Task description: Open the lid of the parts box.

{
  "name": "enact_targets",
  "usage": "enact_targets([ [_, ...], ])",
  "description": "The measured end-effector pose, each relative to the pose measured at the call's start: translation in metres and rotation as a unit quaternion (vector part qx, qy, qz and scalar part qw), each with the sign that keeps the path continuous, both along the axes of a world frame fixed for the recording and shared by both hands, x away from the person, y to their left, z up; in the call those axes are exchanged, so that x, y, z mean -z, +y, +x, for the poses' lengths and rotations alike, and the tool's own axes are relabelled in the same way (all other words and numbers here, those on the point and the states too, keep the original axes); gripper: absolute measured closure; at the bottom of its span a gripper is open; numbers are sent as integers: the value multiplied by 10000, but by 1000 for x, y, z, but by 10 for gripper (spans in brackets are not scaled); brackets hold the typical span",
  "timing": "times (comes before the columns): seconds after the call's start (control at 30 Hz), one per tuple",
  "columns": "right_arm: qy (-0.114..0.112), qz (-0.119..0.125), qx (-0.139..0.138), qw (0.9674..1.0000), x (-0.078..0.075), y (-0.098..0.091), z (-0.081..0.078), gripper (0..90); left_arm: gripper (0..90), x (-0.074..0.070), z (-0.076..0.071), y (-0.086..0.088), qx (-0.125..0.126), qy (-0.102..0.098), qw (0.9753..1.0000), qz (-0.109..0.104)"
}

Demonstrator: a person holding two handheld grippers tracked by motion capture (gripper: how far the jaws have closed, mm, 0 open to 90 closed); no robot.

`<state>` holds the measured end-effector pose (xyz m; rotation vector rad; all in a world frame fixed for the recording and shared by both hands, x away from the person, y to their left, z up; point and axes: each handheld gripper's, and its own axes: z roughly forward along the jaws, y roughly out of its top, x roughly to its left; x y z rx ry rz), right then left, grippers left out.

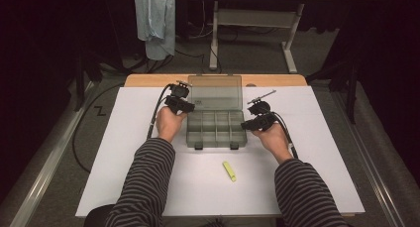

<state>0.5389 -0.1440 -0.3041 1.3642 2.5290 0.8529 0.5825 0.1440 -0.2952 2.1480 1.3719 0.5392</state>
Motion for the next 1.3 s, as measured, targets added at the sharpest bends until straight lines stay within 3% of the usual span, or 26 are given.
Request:
enact_targets([
  [0.73,-18,-24,-21,10000,0,0,0,761,494,-14,-15,6,209,81,9997,103],
  [0.9,-5,-27,-29,10000,0,0,0,761,471,-18,-20,6,367,30,9993,26],
  [1.3,-24,-23,-15,10000,0,0,0,761,442,-22,-37,12,410,-223,9989,-76],
])
